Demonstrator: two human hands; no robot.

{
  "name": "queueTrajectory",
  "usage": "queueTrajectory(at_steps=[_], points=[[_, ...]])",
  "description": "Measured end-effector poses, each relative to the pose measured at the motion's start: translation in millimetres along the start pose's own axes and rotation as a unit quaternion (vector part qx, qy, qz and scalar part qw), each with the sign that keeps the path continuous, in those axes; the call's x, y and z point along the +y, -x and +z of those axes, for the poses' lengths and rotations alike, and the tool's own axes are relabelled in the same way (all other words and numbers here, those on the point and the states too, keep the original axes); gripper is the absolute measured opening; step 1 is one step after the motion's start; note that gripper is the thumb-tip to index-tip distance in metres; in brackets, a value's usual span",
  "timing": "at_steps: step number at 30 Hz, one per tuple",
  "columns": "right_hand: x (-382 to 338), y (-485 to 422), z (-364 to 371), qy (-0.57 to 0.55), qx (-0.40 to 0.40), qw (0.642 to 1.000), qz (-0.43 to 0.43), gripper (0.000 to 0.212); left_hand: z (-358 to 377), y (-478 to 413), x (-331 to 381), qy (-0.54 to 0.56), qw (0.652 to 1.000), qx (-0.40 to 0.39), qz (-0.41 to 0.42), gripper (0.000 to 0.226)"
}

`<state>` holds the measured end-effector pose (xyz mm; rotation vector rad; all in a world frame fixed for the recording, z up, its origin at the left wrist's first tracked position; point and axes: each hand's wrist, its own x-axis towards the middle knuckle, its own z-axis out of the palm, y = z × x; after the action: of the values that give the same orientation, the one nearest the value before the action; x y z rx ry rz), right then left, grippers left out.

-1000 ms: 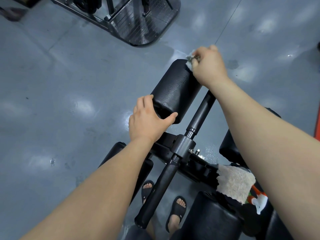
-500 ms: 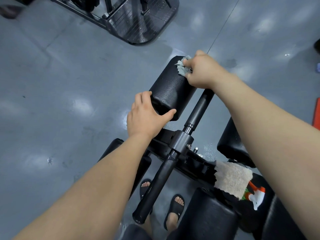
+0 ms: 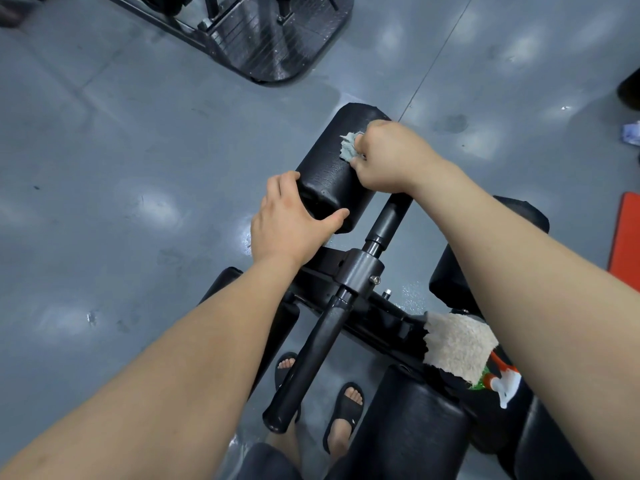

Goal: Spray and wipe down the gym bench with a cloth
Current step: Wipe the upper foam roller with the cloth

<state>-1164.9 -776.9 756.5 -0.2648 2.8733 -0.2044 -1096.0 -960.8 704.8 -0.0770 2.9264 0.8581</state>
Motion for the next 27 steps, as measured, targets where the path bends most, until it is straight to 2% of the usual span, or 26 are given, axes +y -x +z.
queueTrajectory(at_steps=[3,6,10,16,20,22,25,27], points=[[-2,6,-3,-0.012,-0.042,0.999,-0.028,0.015,0,0,-1,0.003,1.0,-0.004,-0.005,0.092],[3,8,-4,-0.003,-0.052,0.996,-0.068,0.011,0,0,-1,0.001,1.0,-0.002,-0.007,0.092],[5,10,-2,-0.018,-0.038,0.994,-0.104,0.019,0,0,0,0.0,1.0,-0.001,-0.002,0.091],[2,16,-1,-0.073,-0.032,0.992,-0.102,0.036,-1,0,1,-0.004,1.0,-0.004,-0.002,0.091],[-1,15,2,-0.093,0.012,0.994,-0.059,0.032,-1,-1,1,-0.004,1.0,-0.003,-0.003,0.091],[-4,13,6,-0.074,0.053,0.996,-0.016,0.027,-1,-1,1,-0.004,1.0,-0.002,-0.003,0.091],[-8,9,11,-0.038,0.106,0.992,0.06,0.031,-1,0,1,-0.003,1.0,0.0,0.0,0.09],[-10,9,12,-0.02,0.116,0.992,0.051,0.032,-1,-1,1,-0.003,1.0,0.001,0.0,0.09]])
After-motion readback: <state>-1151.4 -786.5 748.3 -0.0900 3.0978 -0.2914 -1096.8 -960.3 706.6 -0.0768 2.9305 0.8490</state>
